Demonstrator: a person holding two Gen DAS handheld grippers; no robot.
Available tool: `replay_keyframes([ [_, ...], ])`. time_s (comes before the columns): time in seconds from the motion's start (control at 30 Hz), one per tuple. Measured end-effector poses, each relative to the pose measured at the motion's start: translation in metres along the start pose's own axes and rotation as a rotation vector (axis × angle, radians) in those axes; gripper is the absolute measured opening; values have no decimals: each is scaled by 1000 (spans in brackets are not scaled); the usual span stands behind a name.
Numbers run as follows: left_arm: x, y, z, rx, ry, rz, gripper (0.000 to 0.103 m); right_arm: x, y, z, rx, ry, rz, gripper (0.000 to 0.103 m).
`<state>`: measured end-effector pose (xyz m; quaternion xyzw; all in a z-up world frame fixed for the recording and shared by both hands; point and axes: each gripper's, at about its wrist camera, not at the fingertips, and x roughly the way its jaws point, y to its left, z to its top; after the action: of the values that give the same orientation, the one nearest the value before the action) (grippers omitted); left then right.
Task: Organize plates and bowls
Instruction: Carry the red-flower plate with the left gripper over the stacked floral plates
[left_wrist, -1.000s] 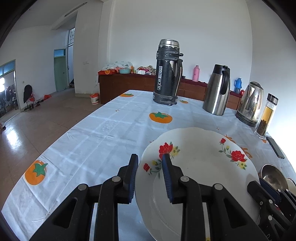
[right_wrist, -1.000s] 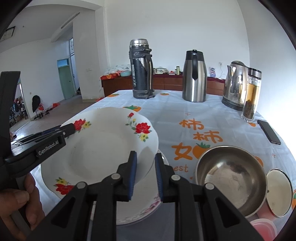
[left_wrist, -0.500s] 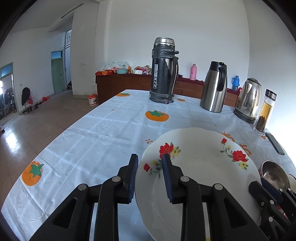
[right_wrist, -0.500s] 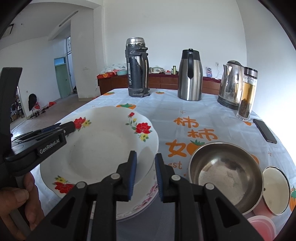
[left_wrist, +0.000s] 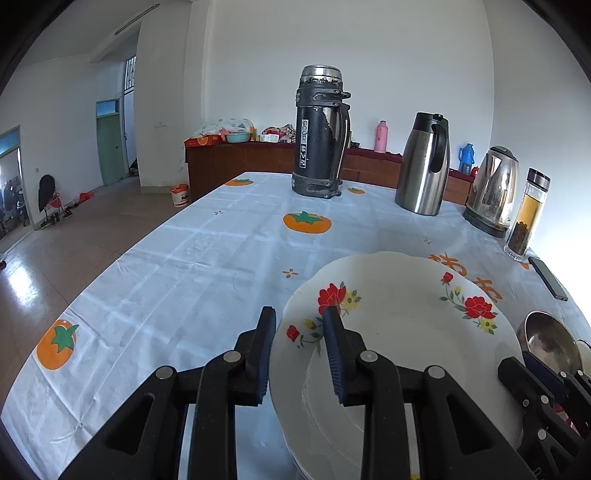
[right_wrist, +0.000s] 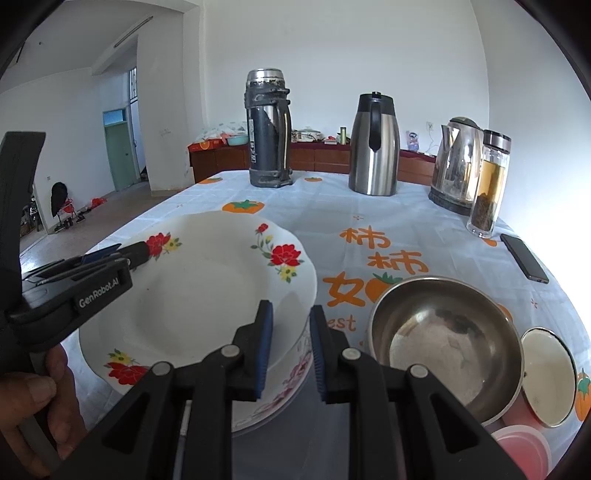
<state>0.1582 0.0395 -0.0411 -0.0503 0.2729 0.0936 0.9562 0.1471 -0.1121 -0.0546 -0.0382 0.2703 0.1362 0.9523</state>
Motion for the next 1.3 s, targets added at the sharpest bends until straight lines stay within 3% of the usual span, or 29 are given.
replay_keyframes([
  [1.3,7,-5,-6,35,42,-16,29,2,-5,-3,-2,18,-22,20],
])
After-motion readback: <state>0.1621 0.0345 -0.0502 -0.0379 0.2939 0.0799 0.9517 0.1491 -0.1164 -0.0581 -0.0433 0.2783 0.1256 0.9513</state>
